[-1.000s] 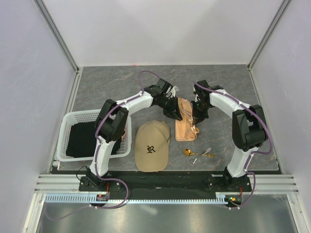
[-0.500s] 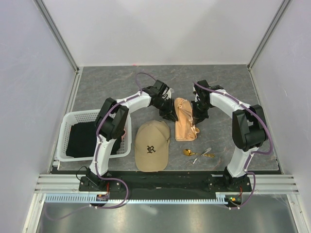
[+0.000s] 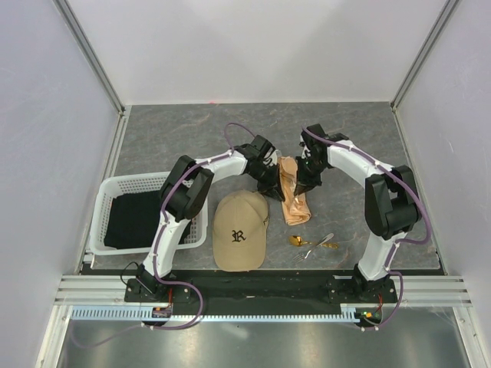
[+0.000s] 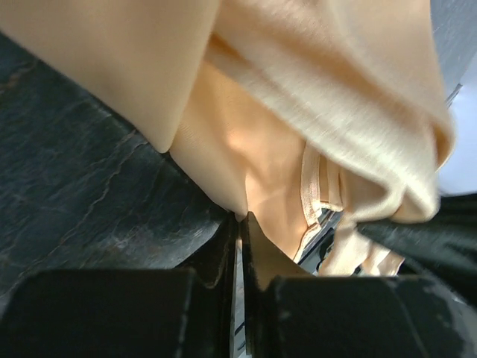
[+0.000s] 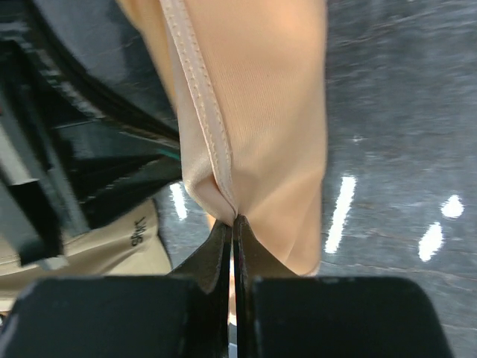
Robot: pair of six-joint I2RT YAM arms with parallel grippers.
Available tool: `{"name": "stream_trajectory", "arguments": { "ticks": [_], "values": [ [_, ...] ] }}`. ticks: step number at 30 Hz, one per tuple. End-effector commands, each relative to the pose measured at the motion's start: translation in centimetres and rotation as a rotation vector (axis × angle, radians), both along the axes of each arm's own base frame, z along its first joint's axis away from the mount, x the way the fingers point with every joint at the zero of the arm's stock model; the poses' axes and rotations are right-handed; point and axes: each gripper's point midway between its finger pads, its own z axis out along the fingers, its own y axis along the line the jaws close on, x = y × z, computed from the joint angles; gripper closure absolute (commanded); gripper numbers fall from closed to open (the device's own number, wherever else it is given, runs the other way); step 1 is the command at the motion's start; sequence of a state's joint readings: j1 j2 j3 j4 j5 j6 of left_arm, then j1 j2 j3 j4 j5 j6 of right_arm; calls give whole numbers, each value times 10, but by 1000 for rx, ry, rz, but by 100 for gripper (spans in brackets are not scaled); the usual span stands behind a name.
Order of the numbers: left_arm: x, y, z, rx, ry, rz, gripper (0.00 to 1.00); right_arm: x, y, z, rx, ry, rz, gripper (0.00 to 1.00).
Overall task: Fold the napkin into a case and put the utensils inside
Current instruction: Smooth out the smaller rectangle-folded napkin at the center of the board.
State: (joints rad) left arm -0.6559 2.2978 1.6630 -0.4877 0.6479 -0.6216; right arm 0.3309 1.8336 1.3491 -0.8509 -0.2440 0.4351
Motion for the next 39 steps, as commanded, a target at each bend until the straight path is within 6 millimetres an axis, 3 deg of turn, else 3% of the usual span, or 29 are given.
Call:
{"name": "stream_trajectory", "arguments": {
  "ticks": [1,6,13,17,20,25,29,32,39],
  "values": [
    [2,-21,12,-58,-10,-5,95,-4,26,-5,58,24,-16,100],
    [2,-24,15,-64,-16,-5,98,-10,31,-20,34,38,-7,100],
    [5,-15,21,-69,-20,0,98,-25,12,-53,-57,73,18,100],
    [5,-5,28,-70,-17,-1,89,-23,9,-57,-63,54,25,100],
    [12,8,41,-86,-28,21,81,-24,11,-59,-56,54,33,97],
    [32,20,71,-133,-63,63,78,-19,13,-54,-40,40,26,96],
    [54,9,92,-207,-101,81,76,-19,14,-52,-34,37,28,95],
    [55,-8,100,-300,-51,75,75,-18,15,-51,-30,36,24,94],
    [48,-35,77,-323,9,52,75,-16,17,-46,-8,34,10,92]
  ]
}}
